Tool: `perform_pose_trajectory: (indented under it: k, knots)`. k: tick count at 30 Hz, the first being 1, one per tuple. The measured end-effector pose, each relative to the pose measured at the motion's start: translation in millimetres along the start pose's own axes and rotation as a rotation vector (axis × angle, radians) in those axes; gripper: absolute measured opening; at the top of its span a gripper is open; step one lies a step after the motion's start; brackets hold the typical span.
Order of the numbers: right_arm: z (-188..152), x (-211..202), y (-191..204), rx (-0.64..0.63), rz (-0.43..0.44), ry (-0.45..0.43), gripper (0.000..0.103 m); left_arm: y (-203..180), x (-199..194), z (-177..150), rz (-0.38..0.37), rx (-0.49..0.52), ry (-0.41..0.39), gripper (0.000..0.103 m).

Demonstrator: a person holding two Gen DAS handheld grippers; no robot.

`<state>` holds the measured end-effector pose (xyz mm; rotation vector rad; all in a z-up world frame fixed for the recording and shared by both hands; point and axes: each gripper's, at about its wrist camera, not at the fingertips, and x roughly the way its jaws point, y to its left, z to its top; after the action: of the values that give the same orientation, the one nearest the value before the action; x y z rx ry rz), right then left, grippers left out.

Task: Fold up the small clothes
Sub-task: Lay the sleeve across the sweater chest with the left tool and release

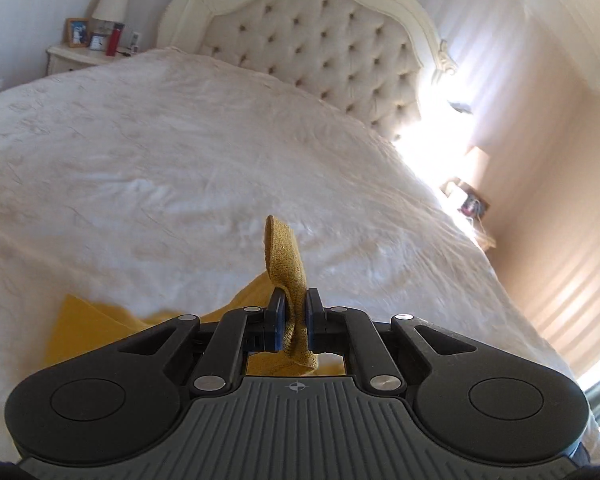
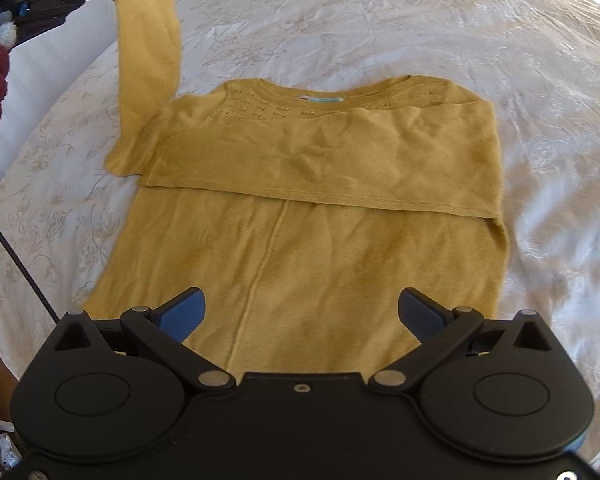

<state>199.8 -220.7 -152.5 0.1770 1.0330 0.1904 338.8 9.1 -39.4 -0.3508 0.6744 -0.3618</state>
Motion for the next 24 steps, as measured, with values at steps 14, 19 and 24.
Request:
perform_pose_trajectory:
  k: [14,19,24]
  knots:
    - [14.4,-9.5,-52.7,0.062,-0.003,-0.067,0.102,-45.4,49.7,-97.9,0.082,0.275,0.249,0.033]
    - [40.4,3.5,-55.6,0.088,0.009,-0.089,0.102,18.1,38.6,-114.8,0.267,0.303,0.34,0.034]
    - [68.0,24.5,-56.0,0.133,-0.018,-0.097,0.102,83.6,34.8,-105.3,0.431,0.204,0.355,0.034]
